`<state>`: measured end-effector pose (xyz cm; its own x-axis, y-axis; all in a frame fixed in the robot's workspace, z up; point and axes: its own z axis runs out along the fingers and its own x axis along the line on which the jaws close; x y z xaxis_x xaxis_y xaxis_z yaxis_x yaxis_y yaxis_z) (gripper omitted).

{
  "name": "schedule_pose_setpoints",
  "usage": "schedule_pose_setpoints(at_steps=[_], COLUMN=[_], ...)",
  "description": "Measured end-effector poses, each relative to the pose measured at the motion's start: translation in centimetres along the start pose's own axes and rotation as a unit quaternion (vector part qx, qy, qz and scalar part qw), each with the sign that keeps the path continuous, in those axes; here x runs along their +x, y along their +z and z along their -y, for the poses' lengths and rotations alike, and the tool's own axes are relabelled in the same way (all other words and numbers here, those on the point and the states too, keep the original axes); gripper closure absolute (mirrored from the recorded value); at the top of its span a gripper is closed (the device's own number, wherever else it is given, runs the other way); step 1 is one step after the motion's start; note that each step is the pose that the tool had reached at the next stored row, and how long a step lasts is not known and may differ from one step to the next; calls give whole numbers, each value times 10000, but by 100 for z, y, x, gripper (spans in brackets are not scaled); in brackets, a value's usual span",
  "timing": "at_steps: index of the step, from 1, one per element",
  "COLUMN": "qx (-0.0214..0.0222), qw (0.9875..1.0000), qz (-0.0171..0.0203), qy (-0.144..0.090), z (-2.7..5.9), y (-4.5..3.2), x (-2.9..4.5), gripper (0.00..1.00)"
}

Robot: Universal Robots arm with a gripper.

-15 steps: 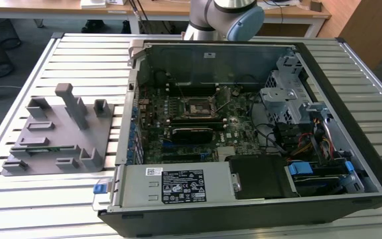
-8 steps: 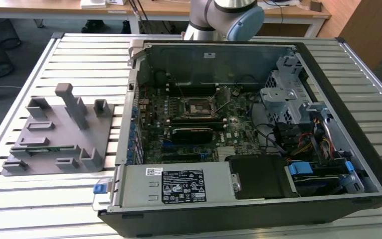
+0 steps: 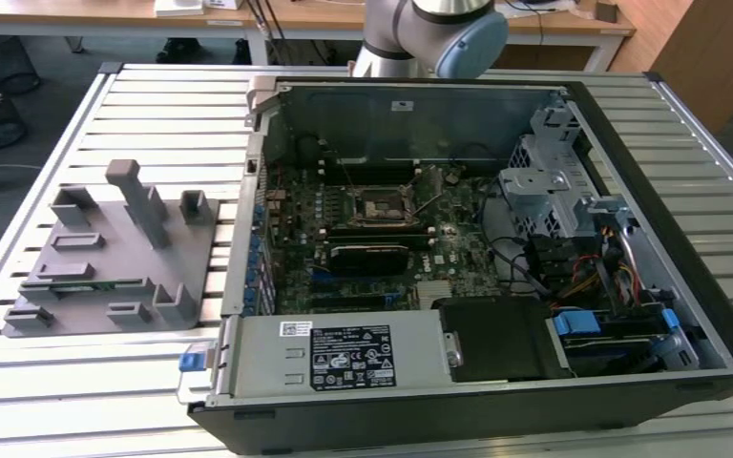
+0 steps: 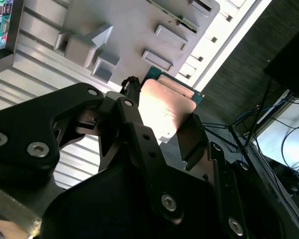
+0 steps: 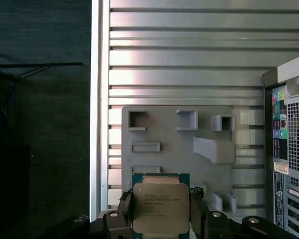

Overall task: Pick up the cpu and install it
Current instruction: 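Pick up the cpu and move it towards the insertion slot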

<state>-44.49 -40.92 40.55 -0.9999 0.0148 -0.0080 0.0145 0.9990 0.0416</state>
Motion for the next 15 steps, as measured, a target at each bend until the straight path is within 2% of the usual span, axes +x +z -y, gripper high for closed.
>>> schedule_pose_setpoints(at_steps=[15], qx=[0], qw=[10000], qz=[1], qy=[0], z=[-4], y=[3], x=[-251], gripper=[46])
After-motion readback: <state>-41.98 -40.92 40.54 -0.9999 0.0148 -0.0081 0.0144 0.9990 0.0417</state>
